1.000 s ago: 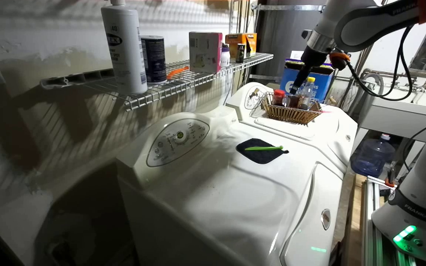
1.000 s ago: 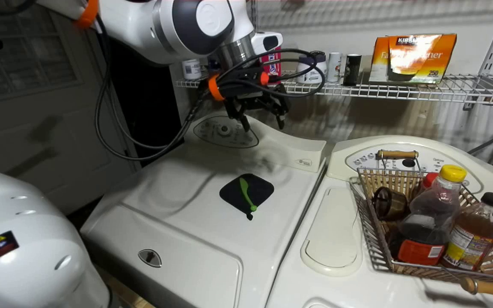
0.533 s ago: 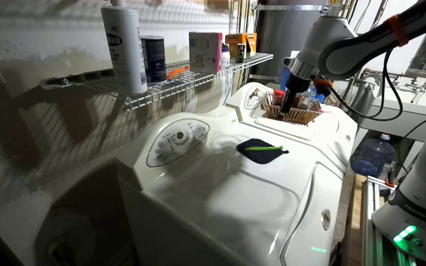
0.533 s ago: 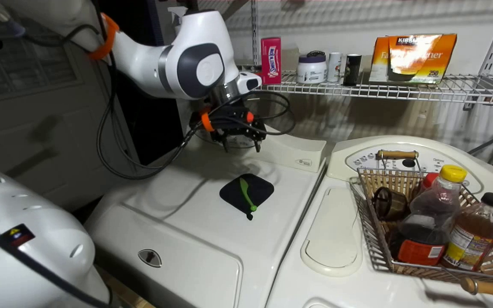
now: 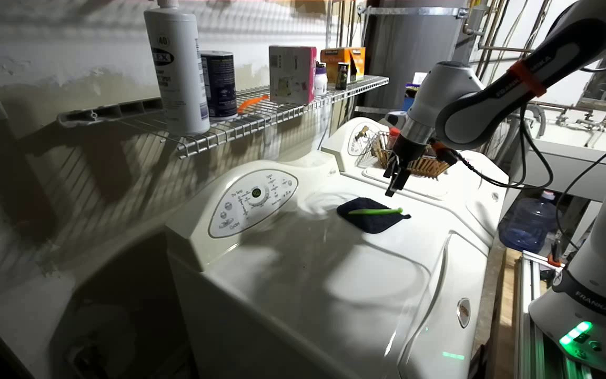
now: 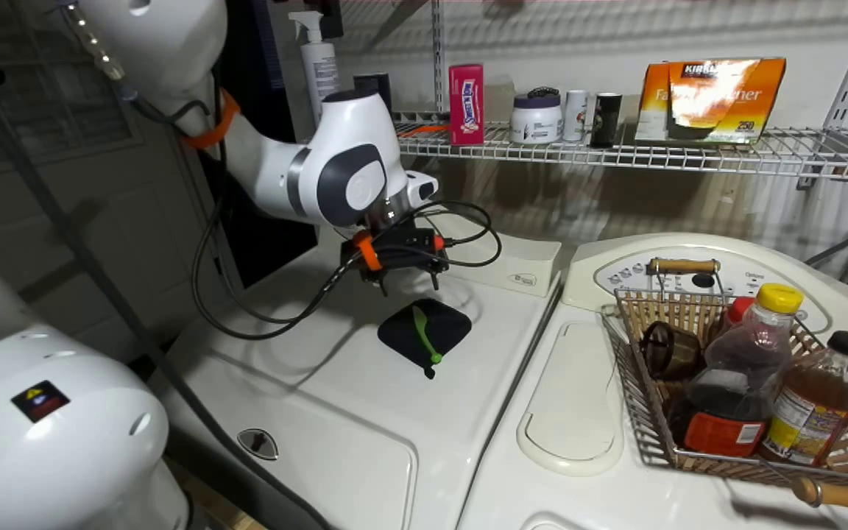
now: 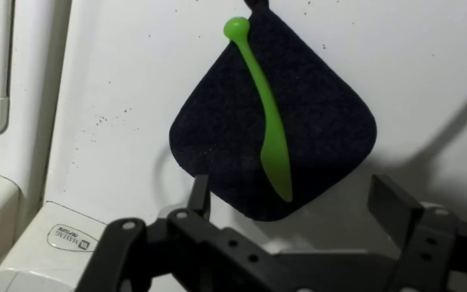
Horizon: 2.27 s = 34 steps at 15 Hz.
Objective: Pick up the green knife and put it on the rack
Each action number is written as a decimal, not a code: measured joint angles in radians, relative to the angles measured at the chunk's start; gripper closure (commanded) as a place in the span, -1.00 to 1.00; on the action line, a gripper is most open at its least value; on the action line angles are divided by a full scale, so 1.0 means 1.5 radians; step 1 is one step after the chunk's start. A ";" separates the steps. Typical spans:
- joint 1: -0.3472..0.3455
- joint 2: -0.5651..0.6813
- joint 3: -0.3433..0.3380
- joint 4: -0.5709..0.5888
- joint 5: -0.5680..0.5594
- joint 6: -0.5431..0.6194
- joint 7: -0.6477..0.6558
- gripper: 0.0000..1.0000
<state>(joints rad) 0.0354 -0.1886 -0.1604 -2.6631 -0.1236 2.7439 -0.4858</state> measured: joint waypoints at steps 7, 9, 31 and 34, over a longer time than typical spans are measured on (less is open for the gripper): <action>-0.008 0.067 -0.003 -0.001 0.017 0.009 -0.087 -0.90; -0.014 0.080 -0.003 -0.001 0.017 0.009 -0.099 -0.54; -0.059 0.171 0.035 0.062 0.072 0.012 -0.211 0.40; -0.069 0.183 0.046 0.070 0.085 0.013 -0.231 0.26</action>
<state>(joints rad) -0.0681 0.0865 -0.0916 -2.5580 0.0037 2.7635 -0.8322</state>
